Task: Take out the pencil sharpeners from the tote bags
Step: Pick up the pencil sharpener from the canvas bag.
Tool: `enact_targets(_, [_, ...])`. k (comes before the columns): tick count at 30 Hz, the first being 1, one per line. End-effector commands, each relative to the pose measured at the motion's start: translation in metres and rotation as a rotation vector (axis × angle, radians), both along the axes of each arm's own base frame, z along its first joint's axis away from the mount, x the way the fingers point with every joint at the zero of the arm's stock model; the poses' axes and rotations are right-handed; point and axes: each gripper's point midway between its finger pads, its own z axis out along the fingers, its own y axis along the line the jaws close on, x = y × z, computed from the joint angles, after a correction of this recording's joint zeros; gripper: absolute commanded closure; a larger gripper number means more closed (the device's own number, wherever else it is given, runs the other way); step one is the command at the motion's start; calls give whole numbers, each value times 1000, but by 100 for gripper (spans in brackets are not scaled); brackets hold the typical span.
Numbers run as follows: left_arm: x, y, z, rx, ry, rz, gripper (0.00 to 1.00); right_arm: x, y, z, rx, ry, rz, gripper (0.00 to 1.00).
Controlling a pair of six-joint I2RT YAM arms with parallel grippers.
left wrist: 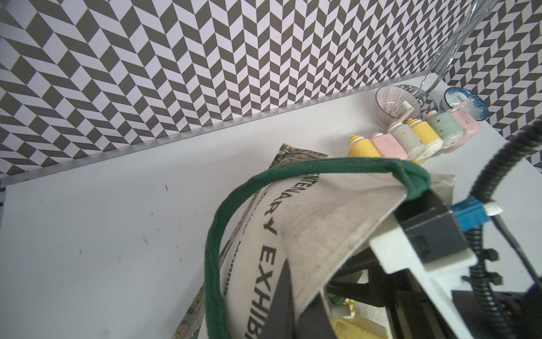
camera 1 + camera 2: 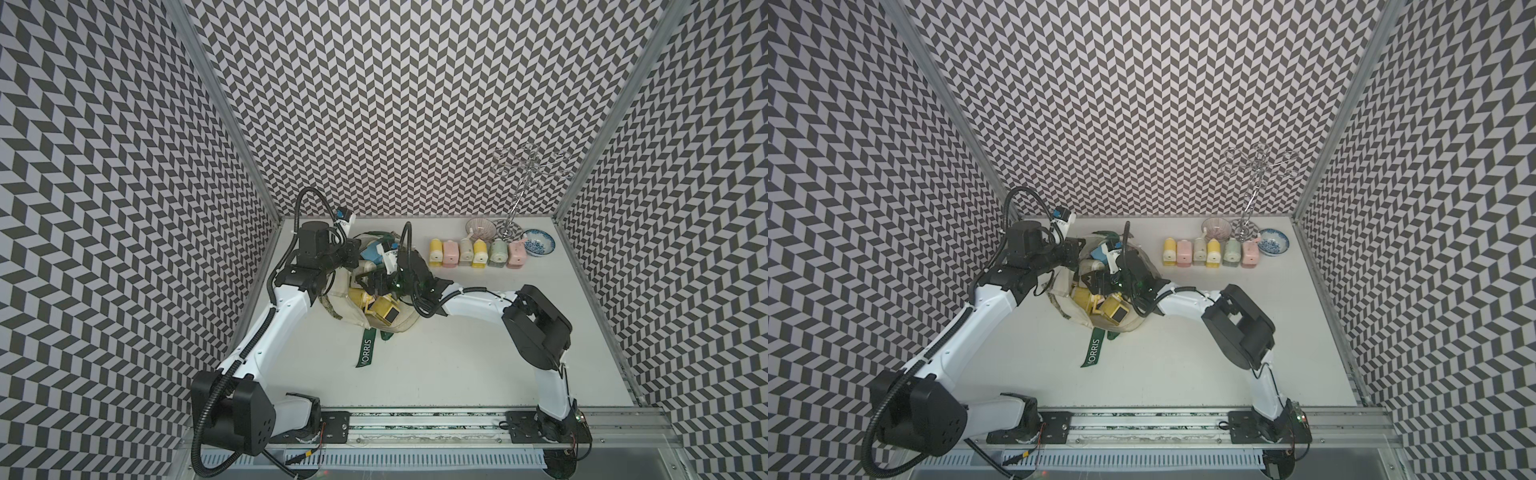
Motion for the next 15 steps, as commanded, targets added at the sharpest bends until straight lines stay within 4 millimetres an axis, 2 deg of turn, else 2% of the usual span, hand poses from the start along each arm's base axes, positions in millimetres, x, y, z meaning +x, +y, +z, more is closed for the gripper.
enact_targets(1, [-1,-9,59,-68,-174,-52,100,-1,14,-9,-4,17,5,19])
enact_targets(6, [-1,-9,58,-70,-171,-51,100,-4,24,-22,-17,33,57,36])
enact_targets(15, [0,-7,58,-64,-169,-39,100,6,18,-20,-101,-41,22,53])
